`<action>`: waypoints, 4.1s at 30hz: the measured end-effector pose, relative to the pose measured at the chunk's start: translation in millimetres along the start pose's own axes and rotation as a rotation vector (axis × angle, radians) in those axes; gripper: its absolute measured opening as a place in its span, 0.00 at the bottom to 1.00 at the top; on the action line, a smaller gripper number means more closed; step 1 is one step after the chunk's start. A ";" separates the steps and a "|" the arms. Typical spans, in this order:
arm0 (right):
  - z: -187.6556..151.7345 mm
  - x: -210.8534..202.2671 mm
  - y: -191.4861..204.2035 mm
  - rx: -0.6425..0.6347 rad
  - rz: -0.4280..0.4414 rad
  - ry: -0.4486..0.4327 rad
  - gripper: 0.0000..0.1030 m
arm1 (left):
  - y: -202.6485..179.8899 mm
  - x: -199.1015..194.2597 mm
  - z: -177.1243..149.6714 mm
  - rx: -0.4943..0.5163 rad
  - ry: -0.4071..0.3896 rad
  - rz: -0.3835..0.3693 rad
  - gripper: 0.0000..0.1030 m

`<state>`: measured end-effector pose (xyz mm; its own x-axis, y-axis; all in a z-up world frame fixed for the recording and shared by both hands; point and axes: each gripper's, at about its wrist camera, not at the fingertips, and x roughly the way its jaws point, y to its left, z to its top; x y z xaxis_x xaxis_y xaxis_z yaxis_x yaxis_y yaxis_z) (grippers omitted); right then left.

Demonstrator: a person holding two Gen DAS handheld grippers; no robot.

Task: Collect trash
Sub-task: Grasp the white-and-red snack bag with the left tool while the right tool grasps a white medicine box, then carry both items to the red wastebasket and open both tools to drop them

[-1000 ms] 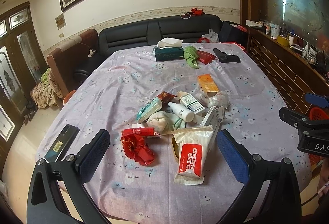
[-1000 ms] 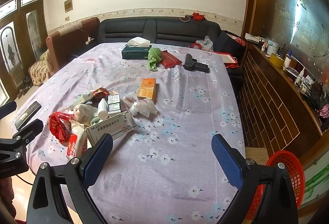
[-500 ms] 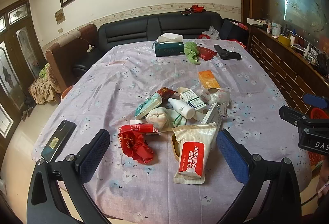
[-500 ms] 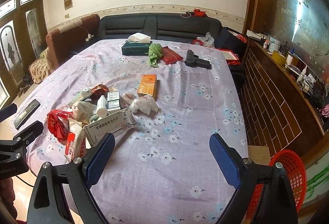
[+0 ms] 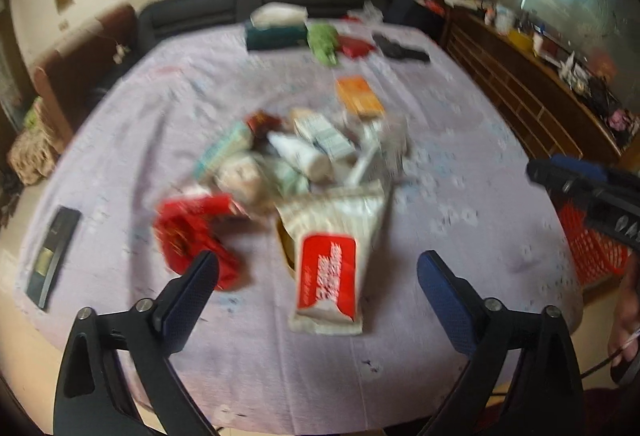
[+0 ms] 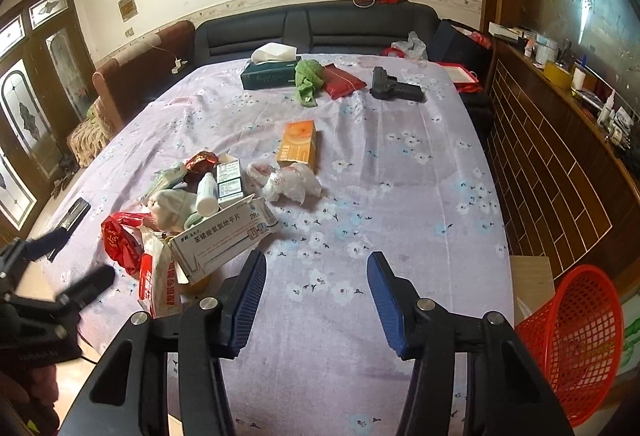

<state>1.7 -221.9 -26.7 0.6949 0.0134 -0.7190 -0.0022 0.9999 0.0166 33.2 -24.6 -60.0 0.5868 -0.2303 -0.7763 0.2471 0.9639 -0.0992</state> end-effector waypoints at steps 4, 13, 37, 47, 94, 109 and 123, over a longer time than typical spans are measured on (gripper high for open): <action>-1.5 -0.1 -2.3 0.007 -0.003 0.007 0.55 | 6.6 25.3 -7.8 0.005 0.100 0.021 0.78; -2.4 2.4 -1.4 0.033 0.043 0.038 0.55 | 29.7 51.3 -6.3 -0.026 0.172 -0.037 0.37; 18.3 143.5 59.9 0.355 0.147 0.397 0.60 | 87.8 -5.0 9.9 0.100 -0.018 -0.039 0.37; -1.8 128.5 23.2 0.452 0.028 0.406 0.52 | 90.0 1.9 15.5 0.126 -0.018 -0.067 0.37; -83.0 -102.0 -248.0 0.857 -0.184 -0.026 0.52 | -286.1 11.7 45.1 0.686 0.075 -0.565 0.37; -102.8 -117.3 -334.1 0.920 -0.251 -0.024 0.56 | -380.2 46.6 43.0 0.669 0.123 -0.610 0.71; -78.3 -109.1 -291.7 0.789 -0.248 -0.009 0.59 | -273.2 37.3 51.9 0.514 0.068 -0.454 0.71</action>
<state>-129.8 -514.2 -7.5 0.6146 -0.2105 -0.7602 0.6552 0.6729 0.3434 27.6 -303.5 -29.5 0.2933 -0.5709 -0.7669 0.8013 0.5843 -0.1285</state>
